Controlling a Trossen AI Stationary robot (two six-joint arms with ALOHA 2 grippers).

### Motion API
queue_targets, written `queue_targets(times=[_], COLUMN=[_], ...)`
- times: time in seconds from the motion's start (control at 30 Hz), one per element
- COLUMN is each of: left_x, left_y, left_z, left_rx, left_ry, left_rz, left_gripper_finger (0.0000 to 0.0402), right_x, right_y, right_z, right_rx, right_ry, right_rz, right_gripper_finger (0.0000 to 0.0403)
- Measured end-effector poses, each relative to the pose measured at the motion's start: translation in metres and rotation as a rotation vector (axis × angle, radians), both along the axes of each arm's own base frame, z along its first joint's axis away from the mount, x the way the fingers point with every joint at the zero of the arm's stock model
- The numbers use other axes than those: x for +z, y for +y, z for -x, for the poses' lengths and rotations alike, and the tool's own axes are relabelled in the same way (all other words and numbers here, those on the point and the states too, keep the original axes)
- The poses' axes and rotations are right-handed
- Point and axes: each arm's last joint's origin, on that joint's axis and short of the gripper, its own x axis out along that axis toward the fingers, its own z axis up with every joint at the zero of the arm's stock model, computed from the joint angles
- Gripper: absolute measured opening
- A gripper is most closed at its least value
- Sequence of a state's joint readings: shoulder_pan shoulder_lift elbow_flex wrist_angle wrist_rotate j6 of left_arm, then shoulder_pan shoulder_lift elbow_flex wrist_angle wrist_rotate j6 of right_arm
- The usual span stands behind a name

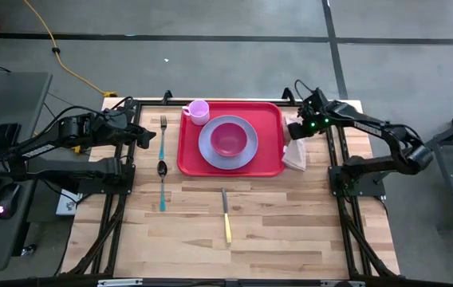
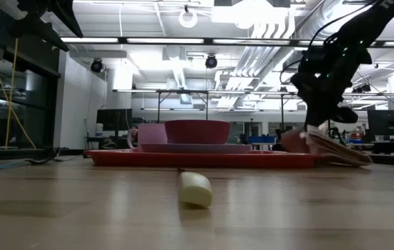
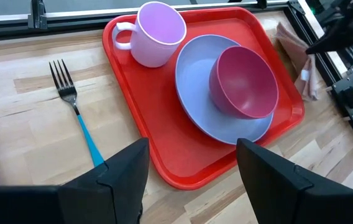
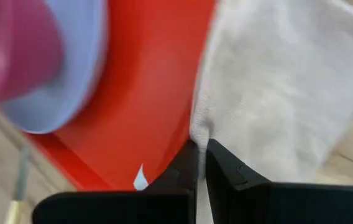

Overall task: Set up tray
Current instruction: Put the white napkin on the red tray to the left of the white plate

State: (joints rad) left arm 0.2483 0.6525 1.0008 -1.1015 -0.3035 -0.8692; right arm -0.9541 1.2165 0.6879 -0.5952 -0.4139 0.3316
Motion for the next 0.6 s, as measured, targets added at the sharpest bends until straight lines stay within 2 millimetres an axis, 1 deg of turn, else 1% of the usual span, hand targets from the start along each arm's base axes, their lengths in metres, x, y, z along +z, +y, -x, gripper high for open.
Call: queue_targets(times=[0.17,0.33,0.47,0.6], left_x=[0.0,0.0,0.0,0.0], left_y=[0.0,0.0,0.0,0.0], left_z=[0.0,0.0,0.0,0.0], left_rx=[0.002,0.002,0.002,0.002], left_ry=[-0.002,-0.002,-0.003,-0.004], left_rz=[0.002,0.002,0.002,0.002], left_gripper_finger=[0.0271,0.0271,0.0271,0.0271], right_x=[0.009,0.012,0.009,0.001], right_y=[0.003,0.004,0.006,0.009], right_z=[0.002,-0.006,-0.015,-0.026], right_rx=[0.001,-0.006,-0.021,-0.047], right_ry=[-0.069,-0.11,-0.106,-0.063], right_rz=[0.002,0.008,-0.005,-0.037], right_gripper_finger=[0.0,0.0,0.0,0.0])
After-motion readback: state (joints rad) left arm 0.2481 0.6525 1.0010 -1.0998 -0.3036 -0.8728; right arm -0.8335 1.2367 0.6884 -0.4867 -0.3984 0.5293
